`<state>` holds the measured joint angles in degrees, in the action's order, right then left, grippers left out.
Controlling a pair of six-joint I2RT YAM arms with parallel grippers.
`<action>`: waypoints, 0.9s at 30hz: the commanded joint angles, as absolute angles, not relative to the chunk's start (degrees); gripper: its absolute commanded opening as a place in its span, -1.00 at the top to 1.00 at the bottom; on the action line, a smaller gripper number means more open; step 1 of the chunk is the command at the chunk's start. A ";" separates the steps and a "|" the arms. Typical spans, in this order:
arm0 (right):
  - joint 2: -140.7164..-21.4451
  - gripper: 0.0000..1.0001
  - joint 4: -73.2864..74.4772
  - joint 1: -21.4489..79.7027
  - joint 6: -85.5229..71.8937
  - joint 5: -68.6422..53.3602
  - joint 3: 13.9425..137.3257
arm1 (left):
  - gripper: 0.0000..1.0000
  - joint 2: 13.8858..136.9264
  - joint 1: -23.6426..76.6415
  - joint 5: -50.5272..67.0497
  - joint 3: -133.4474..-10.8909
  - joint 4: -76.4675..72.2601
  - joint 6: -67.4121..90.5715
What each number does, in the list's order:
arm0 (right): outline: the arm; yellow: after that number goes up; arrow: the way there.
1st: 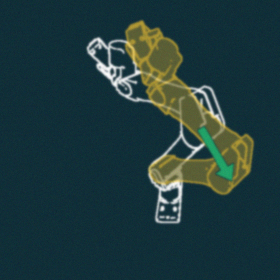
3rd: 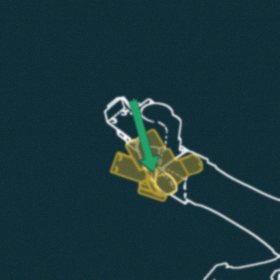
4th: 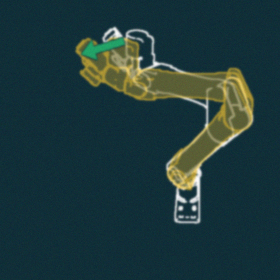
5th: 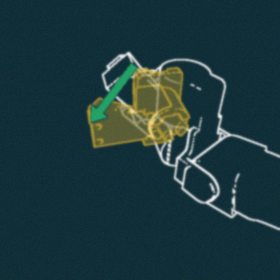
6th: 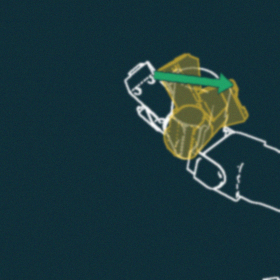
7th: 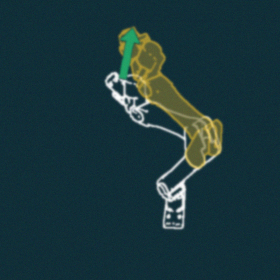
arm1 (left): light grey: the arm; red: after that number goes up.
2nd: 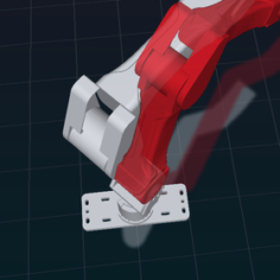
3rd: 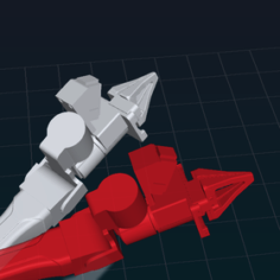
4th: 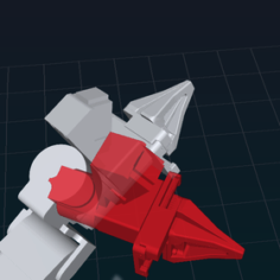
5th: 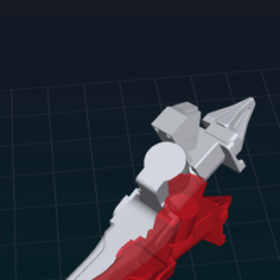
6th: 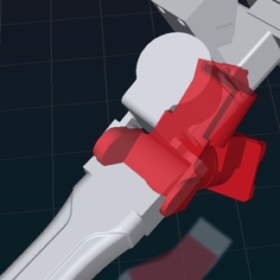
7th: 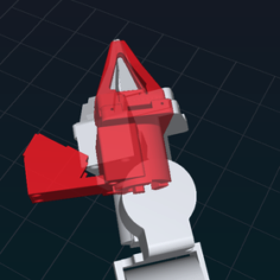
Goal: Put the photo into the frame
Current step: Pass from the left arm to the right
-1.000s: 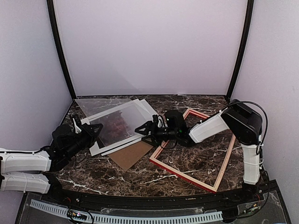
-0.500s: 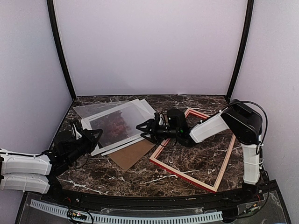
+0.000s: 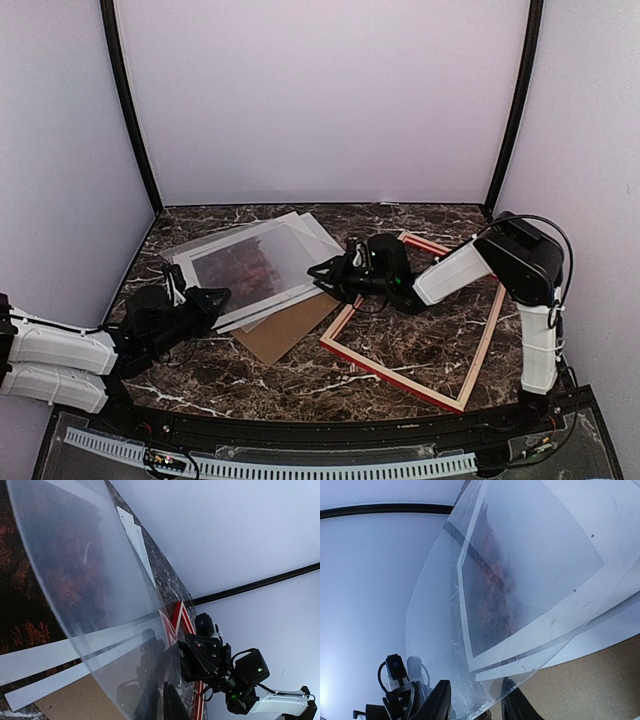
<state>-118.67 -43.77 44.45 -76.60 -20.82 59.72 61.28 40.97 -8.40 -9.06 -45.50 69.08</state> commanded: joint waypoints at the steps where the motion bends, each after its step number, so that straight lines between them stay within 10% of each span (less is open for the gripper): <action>1: -117.84 0.32 -47.81 43.60 -76.01 -18.73 59.15 | 0.87 64.98 42.58 -6.95 -10.30 -47.76 68.83; 27: -122.43 0.85 -58.71 41.22 -81.24 -18.56 56.75 | 0.94 74.90 47.08 -4.36 -14.81 -51.77 69.44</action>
